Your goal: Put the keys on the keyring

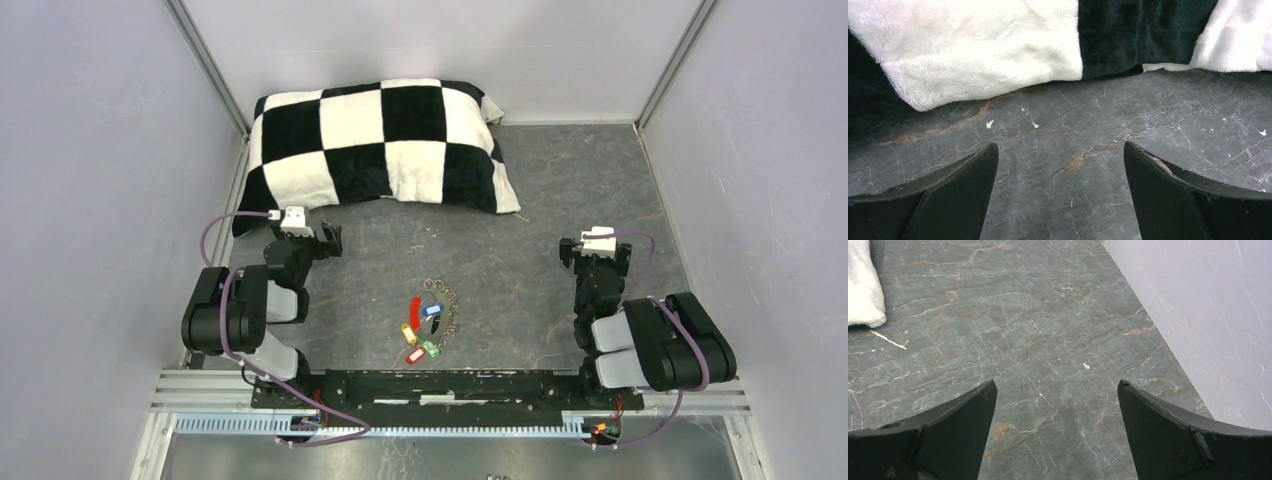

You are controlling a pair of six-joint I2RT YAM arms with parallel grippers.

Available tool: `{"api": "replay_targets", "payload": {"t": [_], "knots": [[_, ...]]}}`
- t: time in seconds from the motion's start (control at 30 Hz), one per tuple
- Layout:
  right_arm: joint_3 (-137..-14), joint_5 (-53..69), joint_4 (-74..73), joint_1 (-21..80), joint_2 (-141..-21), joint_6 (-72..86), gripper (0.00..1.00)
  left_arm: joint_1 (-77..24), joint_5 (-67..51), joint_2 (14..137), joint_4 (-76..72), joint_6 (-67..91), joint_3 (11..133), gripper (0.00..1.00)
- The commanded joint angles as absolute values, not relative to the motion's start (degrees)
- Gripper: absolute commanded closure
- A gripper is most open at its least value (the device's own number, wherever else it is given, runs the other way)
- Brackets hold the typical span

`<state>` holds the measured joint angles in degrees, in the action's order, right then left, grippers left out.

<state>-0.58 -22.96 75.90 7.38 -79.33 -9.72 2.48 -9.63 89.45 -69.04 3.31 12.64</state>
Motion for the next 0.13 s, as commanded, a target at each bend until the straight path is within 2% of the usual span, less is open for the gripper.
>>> {"api": "replay_targets", "payload": {"t": [0.0, 0.1], "knots": [[4.48, -22.72, 79.56, 7.22, -78.6, -9.33, 0.02, 1.89, -7.49, 88.47, -69.56, 0.55, 13.2, 0.0], [4.48, -22.67, 79.54, 7.26, -78.55, -9.32, 0.02, 1.74, -7.21, 88.2, -70.84, 0.62, 12.48, 0.0]]}}
